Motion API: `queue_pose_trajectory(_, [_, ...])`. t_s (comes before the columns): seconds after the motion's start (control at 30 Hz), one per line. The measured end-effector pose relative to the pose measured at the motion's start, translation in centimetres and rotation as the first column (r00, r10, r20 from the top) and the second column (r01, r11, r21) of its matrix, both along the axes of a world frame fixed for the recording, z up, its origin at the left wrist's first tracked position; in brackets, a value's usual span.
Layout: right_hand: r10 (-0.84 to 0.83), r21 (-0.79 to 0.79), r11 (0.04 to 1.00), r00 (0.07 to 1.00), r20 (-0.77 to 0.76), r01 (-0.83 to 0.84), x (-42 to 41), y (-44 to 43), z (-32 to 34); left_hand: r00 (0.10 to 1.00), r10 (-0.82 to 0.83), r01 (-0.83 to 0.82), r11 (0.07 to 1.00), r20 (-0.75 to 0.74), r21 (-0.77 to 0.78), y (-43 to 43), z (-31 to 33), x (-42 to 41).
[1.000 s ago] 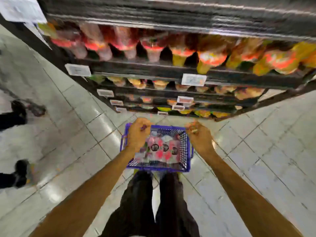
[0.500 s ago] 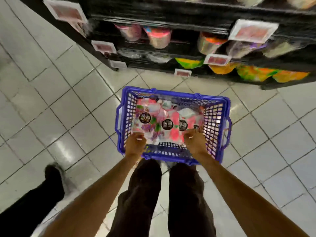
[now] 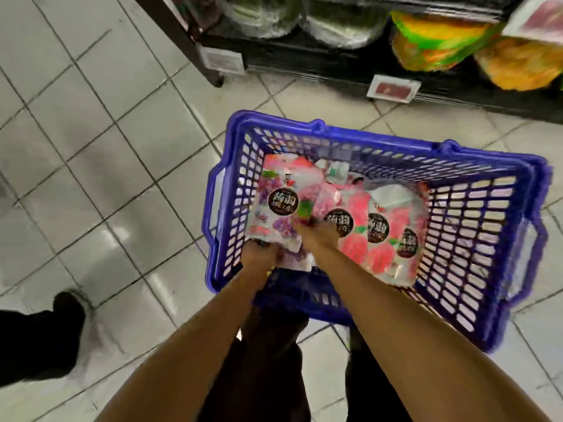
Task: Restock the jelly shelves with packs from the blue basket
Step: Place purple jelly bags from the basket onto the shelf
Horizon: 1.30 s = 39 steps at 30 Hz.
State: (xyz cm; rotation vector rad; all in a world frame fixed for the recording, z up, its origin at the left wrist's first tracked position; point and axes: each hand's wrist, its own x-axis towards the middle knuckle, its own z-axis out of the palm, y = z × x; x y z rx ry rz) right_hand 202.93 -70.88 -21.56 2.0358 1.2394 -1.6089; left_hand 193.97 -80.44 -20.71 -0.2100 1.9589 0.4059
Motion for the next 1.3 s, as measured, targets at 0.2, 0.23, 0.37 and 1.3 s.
queue_pose_trajectory(0.2, [-0.345,-0.242,0.922,0.924,-0.163,0.302,0.0,1.2,0.8,0.996,0.06,-0.054,0.995,-0.068,0.082,-0.1,0.9,0.3])
queue_pose_trajectory(0.23, [-0.346,-0.251,0.921,0.921,-0.177,0.298,0.4,1.7,1.2,0.998,0.038,-0.034,0.996,-0.058,0.082,0.0,1.3,0.5])
queue_pose_trajectory(0.37, [-0.432,-0.209,0.896,0.88,-0.199,0.392,2.9,2.6,2.7,0.997,-0.059,0.053,0.988,0.04,0.144,0.4,2.9,0.9])
queue_pose_trajectory(1.3, [-0.475,0.062,0.781,0.656,-0.587,0.621,12.7,4.5,37.6,0.946,-0.134,-0.028,0.873,0.294,0.486,7.7,34.9,-0.5])
